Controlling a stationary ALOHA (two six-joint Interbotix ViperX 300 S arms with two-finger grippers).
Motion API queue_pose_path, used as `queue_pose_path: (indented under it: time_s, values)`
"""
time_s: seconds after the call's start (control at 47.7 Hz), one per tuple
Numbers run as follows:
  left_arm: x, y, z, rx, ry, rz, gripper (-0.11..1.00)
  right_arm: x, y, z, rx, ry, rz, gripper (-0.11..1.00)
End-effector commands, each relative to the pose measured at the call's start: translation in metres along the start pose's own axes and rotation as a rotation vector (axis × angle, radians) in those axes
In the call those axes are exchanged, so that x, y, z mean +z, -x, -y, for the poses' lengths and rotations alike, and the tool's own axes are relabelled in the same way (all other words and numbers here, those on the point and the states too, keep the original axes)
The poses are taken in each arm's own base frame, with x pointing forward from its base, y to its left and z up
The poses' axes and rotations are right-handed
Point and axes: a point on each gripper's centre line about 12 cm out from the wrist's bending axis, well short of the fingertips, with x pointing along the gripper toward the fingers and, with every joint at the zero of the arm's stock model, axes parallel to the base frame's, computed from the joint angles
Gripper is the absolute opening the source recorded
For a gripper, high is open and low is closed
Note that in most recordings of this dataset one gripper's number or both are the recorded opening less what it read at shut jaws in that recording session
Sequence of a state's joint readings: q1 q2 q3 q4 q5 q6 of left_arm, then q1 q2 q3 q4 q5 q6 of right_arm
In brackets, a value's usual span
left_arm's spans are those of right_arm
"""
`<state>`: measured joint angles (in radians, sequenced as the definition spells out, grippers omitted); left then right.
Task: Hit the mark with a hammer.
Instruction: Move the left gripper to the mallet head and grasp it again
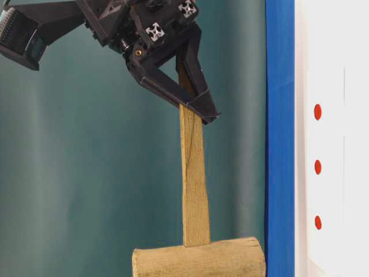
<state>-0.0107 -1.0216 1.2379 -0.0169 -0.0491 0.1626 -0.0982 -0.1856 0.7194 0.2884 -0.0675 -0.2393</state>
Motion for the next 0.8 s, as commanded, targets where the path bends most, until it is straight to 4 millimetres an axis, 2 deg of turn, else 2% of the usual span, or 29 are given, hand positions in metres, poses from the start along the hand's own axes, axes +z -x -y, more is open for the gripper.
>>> queue_pose_path:
  time_s: [0.0, 0.293, 0.776]
  values:
    - [0.003, -0.002, -0.001, 0.004, 0.002, 0.006, 0.85, 0.020, 0.003, -0.001, -0.001, 0.006, 0.064, 0.02]
    - [0.000, -0.014, -0.008, 0.046, 0.089, 0.031, 0.85, 0.020, 0.003, -0.001, 0.000, 0.008, 0.067, 0.02]
    - [-0.007, -0.078, -0.020, 0.081, 0.108, -0.024, 0.93, 0.020, 0.003, -0.002, 0.000, 0.010, 0.071, 0.02]
